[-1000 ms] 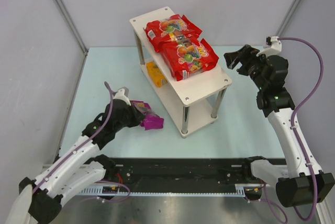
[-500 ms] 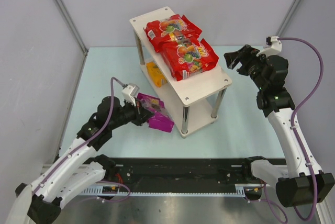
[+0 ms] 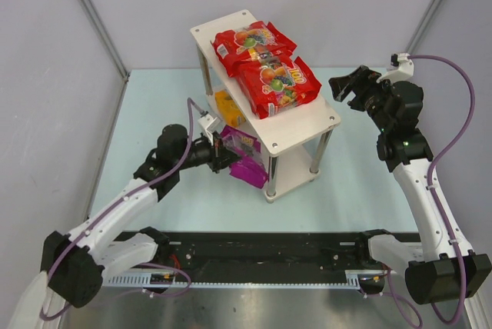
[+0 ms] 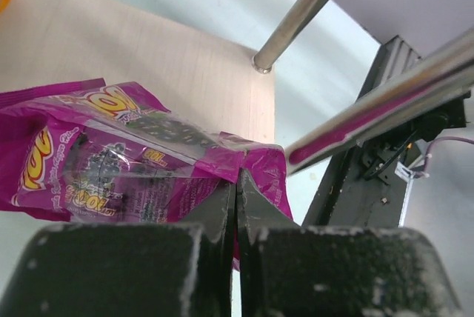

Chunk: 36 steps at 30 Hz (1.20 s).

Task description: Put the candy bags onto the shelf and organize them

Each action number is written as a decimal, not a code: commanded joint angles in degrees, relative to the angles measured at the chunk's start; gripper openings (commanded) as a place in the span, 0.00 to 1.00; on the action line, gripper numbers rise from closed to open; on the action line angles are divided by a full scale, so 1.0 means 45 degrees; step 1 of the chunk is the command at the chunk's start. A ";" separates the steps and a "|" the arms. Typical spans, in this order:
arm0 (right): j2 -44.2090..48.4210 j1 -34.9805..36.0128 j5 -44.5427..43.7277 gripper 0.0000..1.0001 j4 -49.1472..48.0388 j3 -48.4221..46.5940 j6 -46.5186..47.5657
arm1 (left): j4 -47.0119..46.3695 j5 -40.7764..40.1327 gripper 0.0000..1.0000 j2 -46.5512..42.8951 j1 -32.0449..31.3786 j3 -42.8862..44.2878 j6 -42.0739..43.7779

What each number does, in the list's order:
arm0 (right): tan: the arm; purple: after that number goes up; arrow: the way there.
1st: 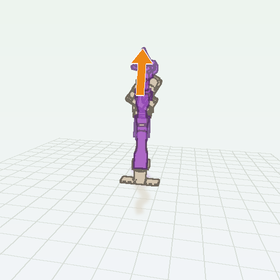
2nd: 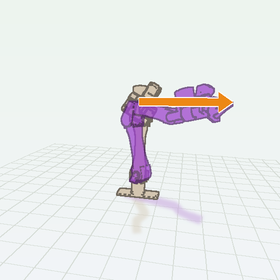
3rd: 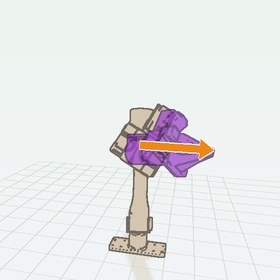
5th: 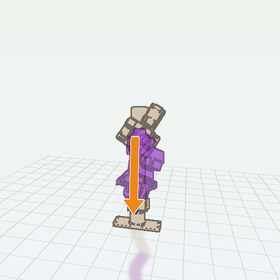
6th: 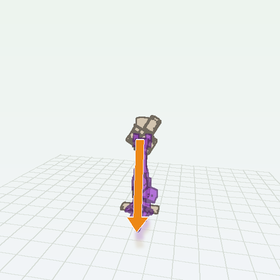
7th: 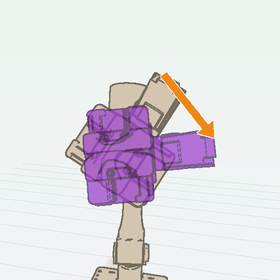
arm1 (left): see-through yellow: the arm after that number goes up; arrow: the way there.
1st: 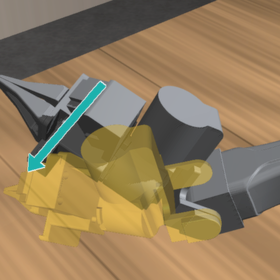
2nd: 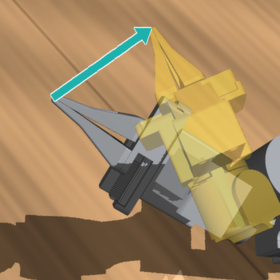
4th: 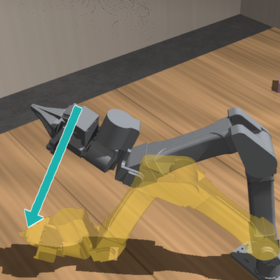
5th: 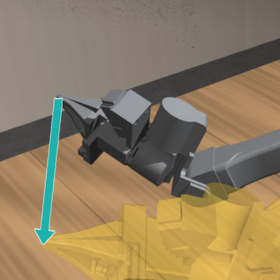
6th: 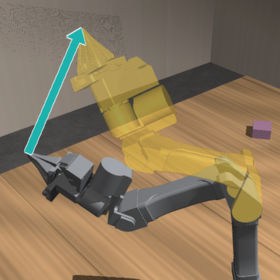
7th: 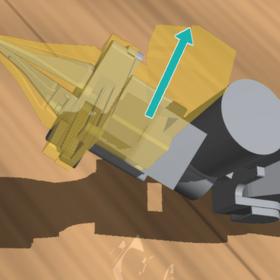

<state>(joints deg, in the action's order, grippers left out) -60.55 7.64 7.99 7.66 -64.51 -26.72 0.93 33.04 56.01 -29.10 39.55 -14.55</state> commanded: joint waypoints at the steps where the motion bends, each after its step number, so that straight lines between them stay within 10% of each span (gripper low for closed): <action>1: -0.0039 -0.0076 -0.0095 0.89 -0.0277 -0.0039 0.0254 | -0.4188 0.2753 0.00 0.1125 0.0549 0.1132 -0.0223; 9: -0.0078 -0.0135 -0.0232 0.89 -0.0199 -0.0039 0.0352 | -0.5363 0.5605 0.00 0.3643 0.0802 0.1972 -0.0694; 20: -0.0098 -0.0155 -0.0154 0.89 -0.0296 -0.0039 0.0332 | -0.1087 0.6684 0.00 0.6595 0.1291 0.4140 0.1279; 28: -0.0117 -0.0174 -0.0154 0.89 -0.0277 -0.0039 0.0313 | -0.0638 0.4440 0.55 0.5914 0.1545 0.3438 0.1103; 36: -0.0098 -0.0174 -0.0057 0.90 -0.0374 -0.0039 0.0274 | -0.0848 0.0690 0.79 0.3711 0.1838 0.1800 -0.0590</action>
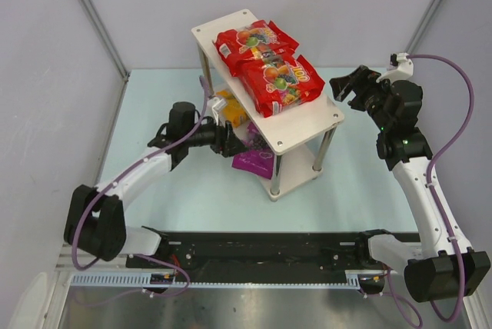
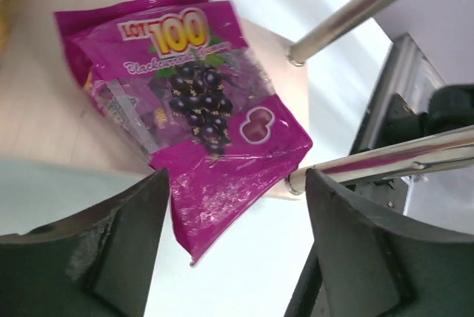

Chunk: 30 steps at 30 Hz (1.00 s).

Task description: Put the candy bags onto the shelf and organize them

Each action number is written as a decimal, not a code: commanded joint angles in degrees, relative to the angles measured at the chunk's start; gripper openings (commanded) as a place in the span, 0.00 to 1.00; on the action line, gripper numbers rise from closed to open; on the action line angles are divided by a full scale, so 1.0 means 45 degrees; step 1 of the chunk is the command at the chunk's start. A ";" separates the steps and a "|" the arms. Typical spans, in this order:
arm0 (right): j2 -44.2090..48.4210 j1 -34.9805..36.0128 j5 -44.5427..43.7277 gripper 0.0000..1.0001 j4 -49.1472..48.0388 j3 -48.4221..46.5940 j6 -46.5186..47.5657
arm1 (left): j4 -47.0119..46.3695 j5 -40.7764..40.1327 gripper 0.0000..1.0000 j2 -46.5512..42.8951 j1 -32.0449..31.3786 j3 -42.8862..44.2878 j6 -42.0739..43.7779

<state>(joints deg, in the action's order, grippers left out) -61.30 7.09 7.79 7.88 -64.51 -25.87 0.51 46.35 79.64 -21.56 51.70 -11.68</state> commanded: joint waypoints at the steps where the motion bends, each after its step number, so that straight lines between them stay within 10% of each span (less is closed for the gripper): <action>1: 0.0048 -0.0053 -0.0032 0.89 -0.0404 -0.0039 0.0084 | -0.0913 -0.2678 0.83 -0.1738 0.0163 -0.1155 -0.1580; 6: 0.0067 -0.0053 -0.0013 0.89 -0.0423 -0.0039 0.0084 | -0.2494 -0.5001 1.00 -0.2676 -0.0110 -0.3264 -0.4934; 14: 0.0067 -0.0053 -0.0032 0.90 -0.0286 -0.0039 0.0065 | -0.0272 -0.8539 1.00 -0.1820 -0.2314 -0.2741 -0.7949; 24: 0.0106 -0.0053 -0.0091 0.89 -0.0228 -0.0039 0.0124 | -0.2277 -0.9226 1.00 -0.1934 -0.3080 -0.4261 -1.0584; 30: 0.0106 -0.0053 -0.0052 0.89 -0.0169 -0.0039 0.0084 | -0.3471 -0.8738 0.79 -0.1624 -0.3099 -0.4965 -1.0802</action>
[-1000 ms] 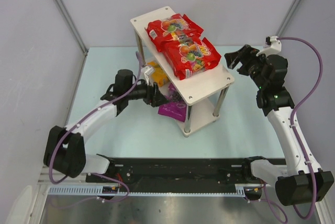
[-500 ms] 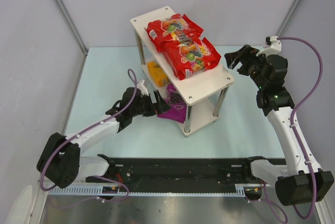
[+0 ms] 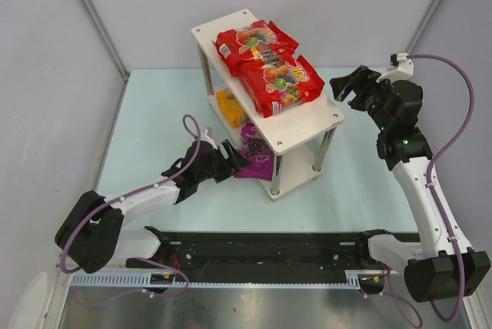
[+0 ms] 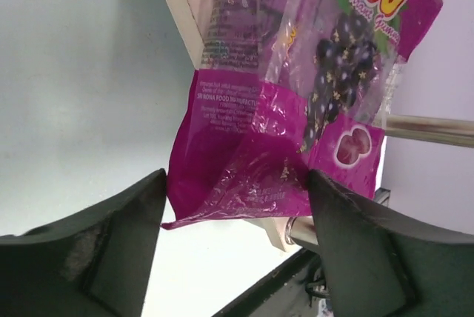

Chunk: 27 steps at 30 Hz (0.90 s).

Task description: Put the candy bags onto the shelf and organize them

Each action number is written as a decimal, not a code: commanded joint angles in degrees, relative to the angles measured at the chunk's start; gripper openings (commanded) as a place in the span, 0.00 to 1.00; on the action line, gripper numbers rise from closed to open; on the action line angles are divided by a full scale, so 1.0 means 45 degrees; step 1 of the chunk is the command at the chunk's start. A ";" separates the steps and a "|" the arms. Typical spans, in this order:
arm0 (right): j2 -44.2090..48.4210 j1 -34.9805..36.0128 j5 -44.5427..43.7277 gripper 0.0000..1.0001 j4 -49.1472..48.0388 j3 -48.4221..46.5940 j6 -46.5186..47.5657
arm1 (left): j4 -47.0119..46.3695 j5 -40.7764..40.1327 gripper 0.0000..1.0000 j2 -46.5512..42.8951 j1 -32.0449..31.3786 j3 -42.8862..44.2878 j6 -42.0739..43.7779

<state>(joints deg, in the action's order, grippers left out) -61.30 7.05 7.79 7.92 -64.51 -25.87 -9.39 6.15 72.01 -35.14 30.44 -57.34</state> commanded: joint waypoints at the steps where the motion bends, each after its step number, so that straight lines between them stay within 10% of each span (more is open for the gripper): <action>1: 0.0106 -0.0043 -0.0052 0.89 -0.0179 -0.0039 0.0084 | -0.1447 0.0311 0.73 0.0208 -0.0083 -0.0317 -0.0637; 8: 0.0145 -0.0043 -0.0110 0.89 -0.0159 -0.0039 0.0143 | -0.1260 0.1054 0.01 0.0638 -0.0024 0.0266 0.0920; 27: 0.0184 -0.0043 -0.0091 0.89 -0.0296 -0.0059 0.0143 | 0.3941 0.4959 0.00 0.1714 0.0288 0.4251 1.0026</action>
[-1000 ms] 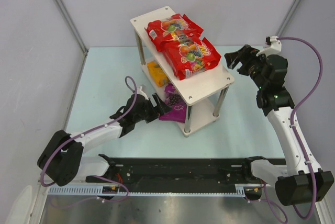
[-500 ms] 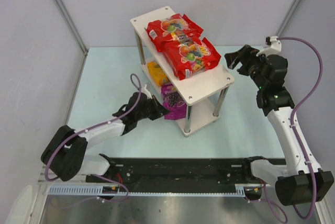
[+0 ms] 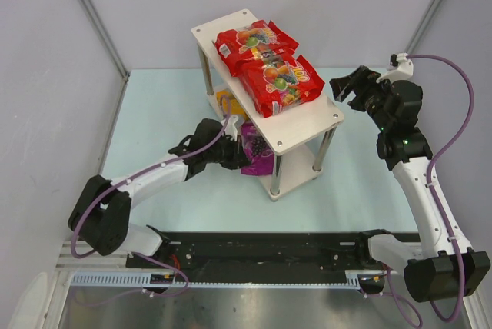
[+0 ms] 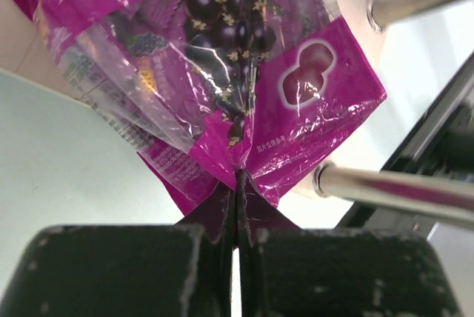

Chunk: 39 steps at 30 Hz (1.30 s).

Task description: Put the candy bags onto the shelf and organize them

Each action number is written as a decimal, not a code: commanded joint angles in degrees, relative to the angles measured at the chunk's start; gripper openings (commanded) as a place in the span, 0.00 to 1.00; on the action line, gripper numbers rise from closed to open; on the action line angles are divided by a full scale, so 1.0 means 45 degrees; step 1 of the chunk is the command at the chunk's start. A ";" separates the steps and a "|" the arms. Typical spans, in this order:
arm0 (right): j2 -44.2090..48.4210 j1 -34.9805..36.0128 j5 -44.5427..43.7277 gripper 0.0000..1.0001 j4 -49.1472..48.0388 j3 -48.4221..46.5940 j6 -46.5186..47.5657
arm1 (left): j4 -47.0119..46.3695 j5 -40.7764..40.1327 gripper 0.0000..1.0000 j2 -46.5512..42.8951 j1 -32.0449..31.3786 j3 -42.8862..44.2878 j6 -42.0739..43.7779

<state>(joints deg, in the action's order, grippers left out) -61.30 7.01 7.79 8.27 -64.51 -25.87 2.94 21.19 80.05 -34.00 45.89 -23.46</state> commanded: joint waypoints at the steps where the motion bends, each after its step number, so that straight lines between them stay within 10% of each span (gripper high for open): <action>1: 0.0165 -0.0053 -0.0091 0.89 -0.0393 -0.0039 0.0143 | 0.1396 0.1871 0.00 -0.0190 0.0055 0.0837 0.2925; 12: 0.0165 -0.0053 -0.0032 0.89 -0.0374 -0.0059 0.0085 | 0.3019 0.1787 0.03 -0.0679 0.0327 0.1384 0.5040; 20: 0.0262 -0.0053 -0.0149 0.89 -0.0295 -0.0039 0.0221 | 0.1125 -0.1483 1.00 -0.3976 0.1968 -0.0352 0.2247; 28: 0.0204 -0.0072 -0.0032 0.90 -0.0295 -0.0039 0.0006 | 0.0911 -0.2446 1.00 -0.6343 0.2087 -0.1660 -0.2844; 39: 0.0340 -0.0072 -0.0032 0.89 -0.0295 -0.0039 0.0026 | 0.0247 -0.8474 1.00 -0.7906 -0.3692 -0.4843 -1.2082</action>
<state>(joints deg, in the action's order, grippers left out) -61.28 7.01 7.81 8.29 -64.51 -25.87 8.03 -5.50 46.94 -45.60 27.24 -58.92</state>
